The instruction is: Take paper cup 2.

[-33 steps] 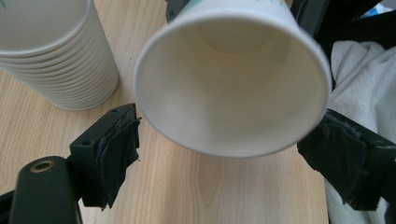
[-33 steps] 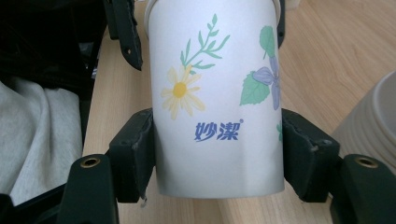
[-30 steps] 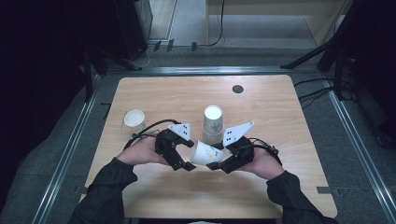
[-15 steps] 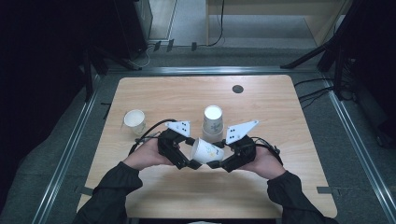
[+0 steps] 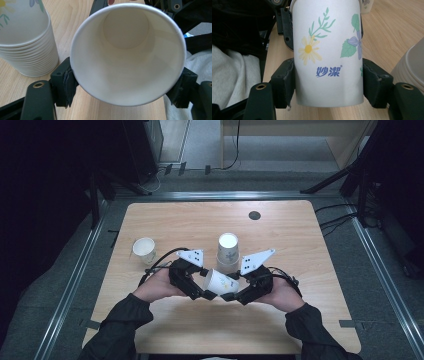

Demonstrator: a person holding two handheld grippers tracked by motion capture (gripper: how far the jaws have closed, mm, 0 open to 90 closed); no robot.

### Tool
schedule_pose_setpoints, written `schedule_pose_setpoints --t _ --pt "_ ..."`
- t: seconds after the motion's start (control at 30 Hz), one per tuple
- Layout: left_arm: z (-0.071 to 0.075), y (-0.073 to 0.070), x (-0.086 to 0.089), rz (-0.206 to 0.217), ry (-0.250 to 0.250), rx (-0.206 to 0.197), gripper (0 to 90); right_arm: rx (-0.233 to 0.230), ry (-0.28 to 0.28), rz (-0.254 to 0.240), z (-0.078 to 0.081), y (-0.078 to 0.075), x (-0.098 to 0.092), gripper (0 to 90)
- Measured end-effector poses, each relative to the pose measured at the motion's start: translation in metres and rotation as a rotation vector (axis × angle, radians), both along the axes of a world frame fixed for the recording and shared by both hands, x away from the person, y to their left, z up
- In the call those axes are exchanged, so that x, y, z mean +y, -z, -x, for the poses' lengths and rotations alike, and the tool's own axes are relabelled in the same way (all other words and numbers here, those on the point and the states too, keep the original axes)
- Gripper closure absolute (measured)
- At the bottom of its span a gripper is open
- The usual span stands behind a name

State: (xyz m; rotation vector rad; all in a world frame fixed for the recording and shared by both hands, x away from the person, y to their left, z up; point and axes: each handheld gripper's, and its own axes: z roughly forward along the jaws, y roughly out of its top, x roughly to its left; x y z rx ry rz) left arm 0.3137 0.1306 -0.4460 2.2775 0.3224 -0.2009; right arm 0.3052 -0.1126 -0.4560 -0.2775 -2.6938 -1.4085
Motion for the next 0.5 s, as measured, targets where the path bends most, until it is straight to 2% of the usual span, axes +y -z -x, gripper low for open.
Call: schedule_pose_setpoints --t 0.13,0.27,0.4,0.5 --pt "0.001 -0.001 0.000 0.014 0.002 -0.012 20.4 0.003 -0.002 0.003 0.000 0.000 0.001 34.4" --pt "0.002 -0.001 0.000 0.013 0.012 -0.017 23.4 0.001 -0.009 0.009 0.001 0.000 0.001 34.6" --pt "0.001 -0.003 0.001 0.014 0.001 -0.015 24.5 0.000 -0.001 0.003 0.001 0.000 0.001 33.4" --pt "0.000 -0.010 0.005 -0.024 -0.017 -0.038 25.0 -0.005 -0.002 0.008 0.001 0.001 0.001 24.5"
